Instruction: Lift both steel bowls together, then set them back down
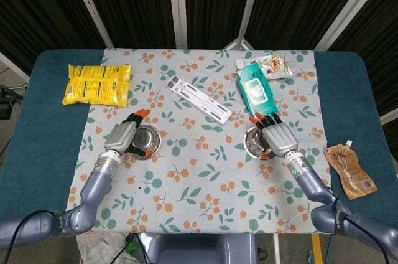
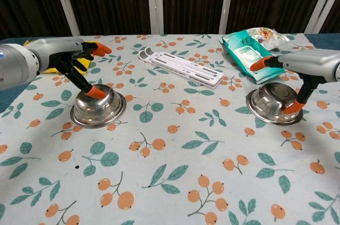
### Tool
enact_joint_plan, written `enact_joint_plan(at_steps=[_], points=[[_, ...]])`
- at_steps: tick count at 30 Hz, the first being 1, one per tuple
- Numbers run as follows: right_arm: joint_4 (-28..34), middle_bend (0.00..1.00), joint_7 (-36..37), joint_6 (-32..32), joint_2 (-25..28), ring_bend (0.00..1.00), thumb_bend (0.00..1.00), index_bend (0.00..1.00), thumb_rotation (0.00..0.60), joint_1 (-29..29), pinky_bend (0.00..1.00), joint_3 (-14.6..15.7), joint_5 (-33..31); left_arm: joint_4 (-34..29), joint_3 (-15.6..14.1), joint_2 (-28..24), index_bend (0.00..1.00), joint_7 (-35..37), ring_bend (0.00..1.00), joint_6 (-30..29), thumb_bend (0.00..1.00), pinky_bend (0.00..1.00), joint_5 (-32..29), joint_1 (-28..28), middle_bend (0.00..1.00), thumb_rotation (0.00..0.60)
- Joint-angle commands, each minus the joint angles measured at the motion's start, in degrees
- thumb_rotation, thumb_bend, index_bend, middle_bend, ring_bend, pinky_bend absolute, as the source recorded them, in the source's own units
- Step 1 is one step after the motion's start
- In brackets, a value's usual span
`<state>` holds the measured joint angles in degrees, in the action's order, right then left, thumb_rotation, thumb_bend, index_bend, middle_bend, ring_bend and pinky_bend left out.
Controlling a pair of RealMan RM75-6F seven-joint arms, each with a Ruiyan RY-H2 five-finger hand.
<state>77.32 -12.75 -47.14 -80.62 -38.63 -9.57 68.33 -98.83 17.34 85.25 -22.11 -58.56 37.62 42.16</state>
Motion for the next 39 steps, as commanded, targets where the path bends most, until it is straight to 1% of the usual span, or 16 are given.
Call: enact_joint_plan(at_steps=[1, 4, 8, 10, 12, 13, 15, 17, 18, 21, 23, 26, 29, 32, 34, 39], points=[[0.74, 0.01, 2.48, -1.90, 2.50, 0.10, 0.05, 0.11, 0.600, 0.86, 0.00, -2.19, -1.59, -1.94, 0.08, -3.14, 0.07, 1.11, 0.00, -2.12, 0.00, 0.12, 3.28, -1.58, 0.00, 0.600], [-0.82, 0.01, 7.36, -5.28, 5.09, 0.10, 0.05, 0.11, 0.600, 2.80, 0.00, -4.55, -2.27, -3.60, -1.19, -7.29, 0.15, 0.67, 0.00, -5.95, 0.00, 0.12, 8.08, -3.92, 0.00, 0.600], [-3.41, 0.01, 14.49, -10.29, 7.95, 0.10, 0.04, 0.11, 0.600, 6.11, 0.00, -5.93, -0.68, -5.38, -3.26, -12.15, 0.15, 1.58, 0.00, -12.01, 0.00, 0.12, 14.64, -8.16, 0.00, 0.600], [-3.40, 0.01, 18.64, -12.73, 8.97, 0.10, 0.04, 0.11, 0.600, 8.04, 0.00, -6.07, 0.44, -6.55, -4.52, -14.10, 0.15, 2.96, 0.00, -14.03, 0.00, 0.12, 17.45, -10.31, 0.00, 0.600], [-2.99, 0.01, 22.88, -14.92, 10.20, 0.10, 0.04, 0.11, 0.600, 10.12, 0.00, -5.65, 1.99, -7.25, -6.30, -15.96, 0.15, 3.62, 0.00, -16.26, 0.00, 0.12, 20.43, -12.56, 0.00, 0.600], [-2.84, 0.01, 25.36, -16.58, 11.02, 0.10, 0.04, 0.11, 0.600, 11.60, 0.00, -4.99, 3.43, -7.57, -7.73, -17.07, 0.16, 3.76, 0.00, -18.15, 0.00, 0.12, 22.71, -14.22, 0.00, 0.600], [-2.39, 0.01, 28.34, -18.84, 12.00, 0.10, 0.05, 0.11, 0.600, 13.75, 0.00, -3.75, 5.40, -7.54, -9.60, -17.98, 0.16, 3.92, 0.00, -21.19, 0.00, 0.11, 25.77, -16.58, 0.00, 0.600], [-1.87, 0.01, 30.45, -21.55, 12.85, 0.10, 0.05, 0.11, 0.600, 16.11, 0.00, -2.07, 7.65, -7.60, -11.78, -18.53, 0.16, 4.66, 0.00, -24.61, 0.00, 0.11, 29.07, -19.38, 0.00, 0.600], [-1.83, 0.01, 30.86, -23.59, 13.40, 0.10, 0.05, 0.11, 0.600, 17.77, 0.00, -0.53, 9.59, -7.42, -13.48, -18.70, 0.16, 5.79, 0.00, -27.45, 0.00, 0.11, 31.88, -21.67, 0.00, 0.600], [-1.33, 0.01, 30.03, -27.75, 14.72, 0.11, 0.04, 0.11, 0.600, 21.17, 0.00, 3.06, 13.79, -6.04, -16.60, -18.73, 0.16, 8.36, 0.00, -32.76, 0.00, 0.11, 37.41, -25.91, 0.00, 0.600], [0.17, 0.01, 29.84, -31.16, 15.84, 0.11, 0.04, 0.11, 0.600, 23.77, 0.00, 5.45, 16.70, -4.93, -18.39, -18.33, 0.16, 10.55, 0.00, -36.53, 0.00, 0.11, 40.09, -29.16, 0.00, 0.600], [1.57, 0.01, 28.99, -35.50, 16.60, 0.11, 0.04, 0.11, 0.600, 26.43, 0.00, 7.36, 19.64, -3.84, -20.19, -18.03, 0.16, 11.72, 0.00, -39.10, 0.00, 0.11, 41.71, -32.14, 0.00, 0.600], [3.15, 0.01, 26.03, -40.03, 17.10, 0.11, 0.04, 0.11, 0.600, 29.28, 0.00, 9.05, 22.14, -2.65, -22.02, -17.87, 0.16, 12.95, 0.00, -41.29, 0.00, 0.11, 43.51, -35.03, 0.00, 0.600], [5.12, 0.01, 22.63, -41.48, 18.39, 0.11, 0.04, 0.11, 0.600, 30.65, 0.00, 10.34, 23.68, -1.26, -23.40, -17.67, 0.15, 14.05, 0.00, -42.06, 0.00, 0.11, 44.57, -36.97, 0.00, 0.600], [7.22, 0.01, 20.91, -41.95, 19.39, 0.11, 0.04, 0.11, 0.600, 31.45, 0.00, 11.03, 24.16, -1.01, -24.16, -17.69, 0.15, 14.36, 0.00, -41.17, 0.00, 0.11, 44.39, -37.67, 0.00, 0.600], [11.93, 0.01, 17.24, -41.50, 21.59, 0.11, 0.04, 0.11, 0.600, 32.82, 0.00, 12.10, 23.73, -1.61, -24.16, -18.40, 0.15, 15.42, 0.00, -40.81, 0.00, 0.11, 45.21, -38.66, 0.00, 0.600]])
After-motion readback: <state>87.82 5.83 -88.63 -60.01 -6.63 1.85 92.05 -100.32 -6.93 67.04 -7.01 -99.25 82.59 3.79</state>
